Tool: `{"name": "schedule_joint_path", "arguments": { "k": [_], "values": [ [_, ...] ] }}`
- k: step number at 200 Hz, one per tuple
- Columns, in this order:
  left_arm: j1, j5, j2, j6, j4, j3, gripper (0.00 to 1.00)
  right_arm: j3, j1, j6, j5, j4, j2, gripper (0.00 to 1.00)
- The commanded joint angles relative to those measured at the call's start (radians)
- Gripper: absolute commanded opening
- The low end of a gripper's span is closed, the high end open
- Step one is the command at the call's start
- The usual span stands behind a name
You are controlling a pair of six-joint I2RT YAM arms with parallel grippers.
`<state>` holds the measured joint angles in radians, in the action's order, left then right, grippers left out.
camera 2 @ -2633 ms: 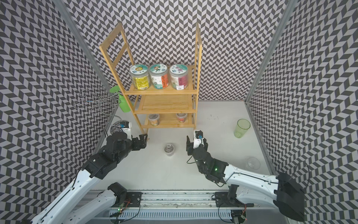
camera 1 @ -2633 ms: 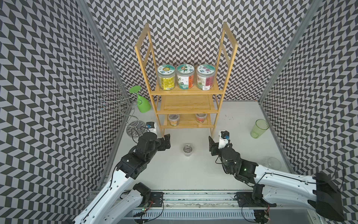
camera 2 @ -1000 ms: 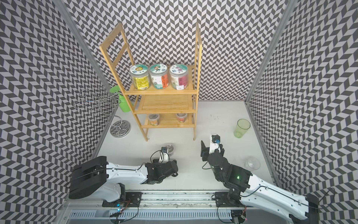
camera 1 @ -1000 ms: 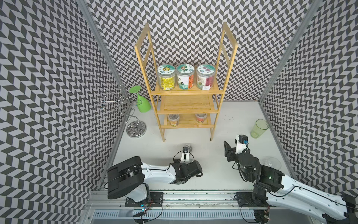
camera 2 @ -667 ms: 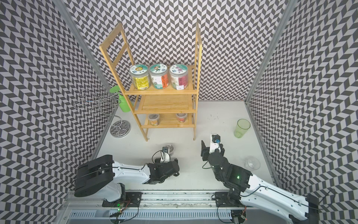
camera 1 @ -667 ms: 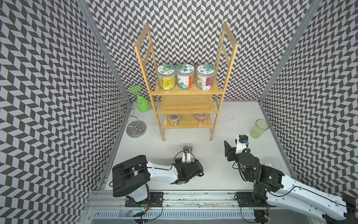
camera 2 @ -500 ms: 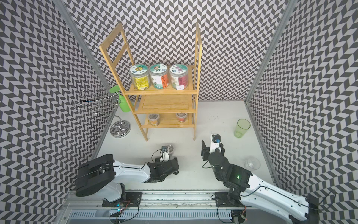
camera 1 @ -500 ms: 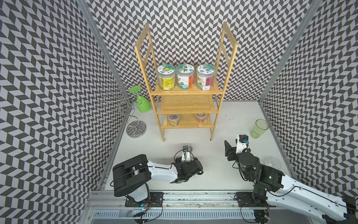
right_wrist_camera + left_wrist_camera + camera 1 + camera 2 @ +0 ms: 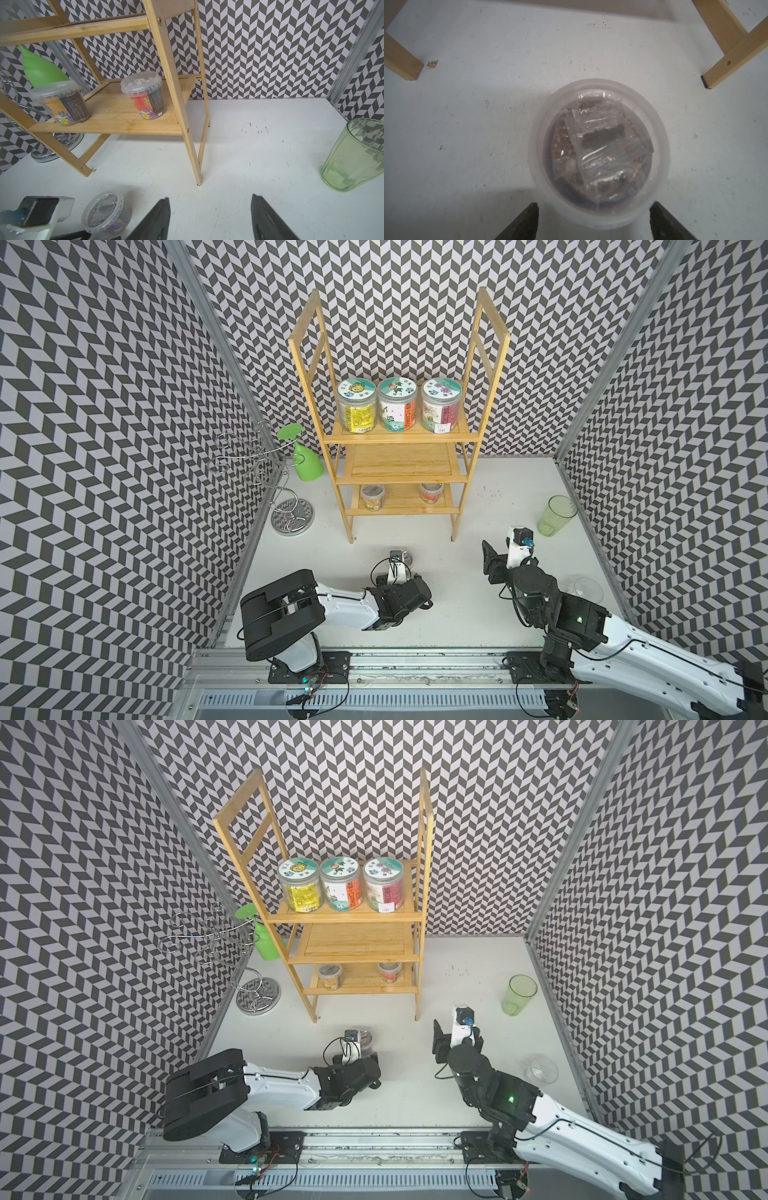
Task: Place the seed container on the shelf
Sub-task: Pick up the seed jar at the center of the board.
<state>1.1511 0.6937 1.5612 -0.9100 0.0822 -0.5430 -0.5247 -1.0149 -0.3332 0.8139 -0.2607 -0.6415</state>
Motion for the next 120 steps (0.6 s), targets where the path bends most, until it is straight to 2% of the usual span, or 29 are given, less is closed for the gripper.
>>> {"name": "schedule_joint_path", "arguments": {
  "k": [1,32,80,120],
  "values": [
    [-0.006,-0.013,-0.032,0.030,0.031,0.016,0.91,0.015,0.008,-0.005,0.000,0.026,0.022,0.65],
    [-0.006,-0.020,-0.070,0.061,0.047,0.046,0.99,0.027,0.007,-0.028,0.004,0.013,0.047,0.65],
    [-0.006,-0.033,-0.119,0.117,0.080,0.101,0.99,0.042,0.009,-0.056,0.000,-0.005,0.103,0.65],
    [-0.008,-0.044,-0.065,0.167,0.118,0.082,0.97,0.052,0.009,-0.080,0.004,-0.018,0.152,0.66]
  ]
}}
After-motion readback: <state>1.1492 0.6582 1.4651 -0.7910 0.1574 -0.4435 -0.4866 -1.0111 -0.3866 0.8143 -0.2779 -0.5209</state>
